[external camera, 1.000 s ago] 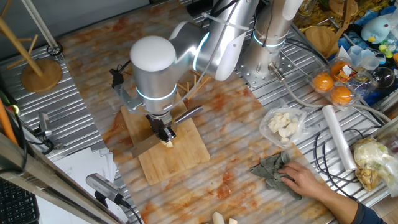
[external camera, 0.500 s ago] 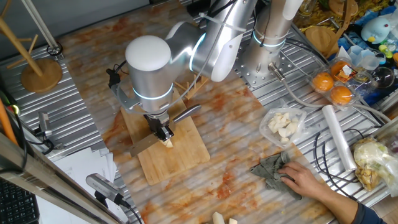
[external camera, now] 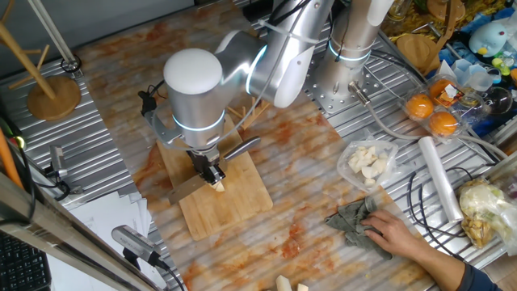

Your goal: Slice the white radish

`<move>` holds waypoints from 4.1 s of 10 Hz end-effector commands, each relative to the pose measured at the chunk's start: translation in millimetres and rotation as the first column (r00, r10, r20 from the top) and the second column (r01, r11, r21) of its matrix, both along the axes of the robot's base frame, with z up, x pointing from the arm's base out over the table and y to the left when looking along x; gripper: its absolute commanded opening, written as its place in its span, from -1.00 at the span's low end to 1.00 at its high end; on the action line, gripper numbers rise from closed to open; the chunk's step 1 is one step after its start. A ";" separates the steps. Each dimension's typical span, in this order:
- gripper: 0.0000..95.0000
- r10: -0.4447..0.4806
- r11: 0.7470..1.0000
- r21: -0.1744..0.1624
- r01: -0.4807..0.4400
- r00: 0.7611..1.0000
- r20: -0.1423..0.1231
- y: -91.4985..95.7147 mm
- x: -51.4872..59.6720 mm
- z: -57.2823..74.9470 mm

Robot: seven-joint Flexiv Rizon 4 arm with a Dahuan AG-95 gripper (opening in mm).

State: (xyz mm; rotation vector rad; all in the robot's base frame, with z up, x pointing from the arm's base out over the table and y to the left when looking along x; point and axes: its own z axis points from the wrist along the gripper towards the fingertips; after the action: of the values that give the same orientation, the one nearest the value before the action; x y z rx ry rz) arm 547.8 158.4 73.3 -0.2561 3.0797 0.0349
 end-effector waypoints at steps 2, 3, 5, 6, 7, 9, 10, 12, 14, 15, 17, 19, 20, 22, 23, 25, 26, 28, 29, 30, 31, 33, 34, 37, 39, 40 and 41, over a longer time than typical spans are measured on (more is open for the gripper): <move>-1.00 0.003 1.000 0.000 -0.003 1.000 0.005 -1.0 -0.2 -5.1; -1.00 0.001 1.000 0.002 -0.001 1.000 0.003 0.2 0.9 -3.7; -1.00 0.001 1.000 0.000 -0.001 1.000 0.006 0.9 1.7 -4.7; -1.00 0.003 1.000 0.001 -0.003 1.000 0.008 0.5 1.5 -6.7; -1.00 0.005 1.000 0.000 -0.005 1.000 0.007 0.4 1.5 -7.7; -1.00 0.002 1.000 0.003 -0.002 1.000 0.009 0.7 1.7 -7.3; -1.00 0.001 1.000 0.002 -0.001 1.000 0.010 0.7 1.8 -7.3; -1.00 -0.005 1.000 0.004 0.005 1.000 0.016 0.0 1.4 -11.0; -1.00 -0.002 1.000 0.002 0.001 0.998 0.065 -2.8 -1.4 -31.0; -1.00 -0.002 1.000 0.017 0.000 0.998 0.064 -4.3 -2.9 -33.0; -1.00 0.002 1.000 0.028 -0.004 0.997 0.072 -3.5 -2.8 -32.6; -1.00 0.005 0.999 0.035 -0.007 0.998 0.066 -3.2 -2.9 -32.7; -1.00 0.010 0.999 0.030 -0.012 0.998 0.057 -3.2 -2.9 -32.7; -1.00 0.031 1.000 0.003 -0.031 0.999 0.016 -3.0 -2.8 -31.8; -1.00 0.028 1.000 0.006 -0.028 1.000 0.013 -2.7 -2.3 -29.7; -1.00 0.028 1.000 -0.006 -0.028 1.000 -0.010 -1.3 -1.0 -19.1; -1.00 0.033 0.999 -0.011 -0.033 0.999 -0.022 -0.9 -0.8 -14.1; -1.00 0.044 0.999 -0.018 -0.045 0.999 -0.031 -5.2 -5.4 -10.0; -1.00 0.054 0.998 -0.016 -0.055 0.998 -0.025 -8.8 -9.2 -12.0; -1.00 0.065 0.998 -0.018 -0.065 0.998 -0.022 -13.1 -13.8 -12.7; -1.00 0.068 0.998 -0.018 -0.068 0.998 -0.020 -14.9 -15.9 -12.2; -1.00 0.064 0.998 -0.019 -0.064 0.998 -0.001 -14.8 -15.7 -13.8; -1.00 0.062 0.998 -0.019 -0.062 0.998 0.013 -13.6 -13.6 -17.4; -1.00 0.037 0.999 -0.040 -0.036 0.999 0.028 -1.3 0.1 -29.0; -1.00 0.043 0.998 -0.049 -0.041 0.998 0.045 1.2 2.3 -25.8; -1.00 0.044 0.998 -0.049 -0.042 0.998 0.047 0.8 1.9 -26.4; -1.00 0.049 0.998 -0.042 -0.047 0.998 0.042 0.9 1.9 -26.3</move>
State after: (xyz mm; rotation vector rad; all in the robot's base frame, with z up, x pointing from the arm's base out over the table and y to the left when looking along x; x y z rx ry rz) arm 550.4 159.3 45.8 -0.3252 3.0247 -0.0626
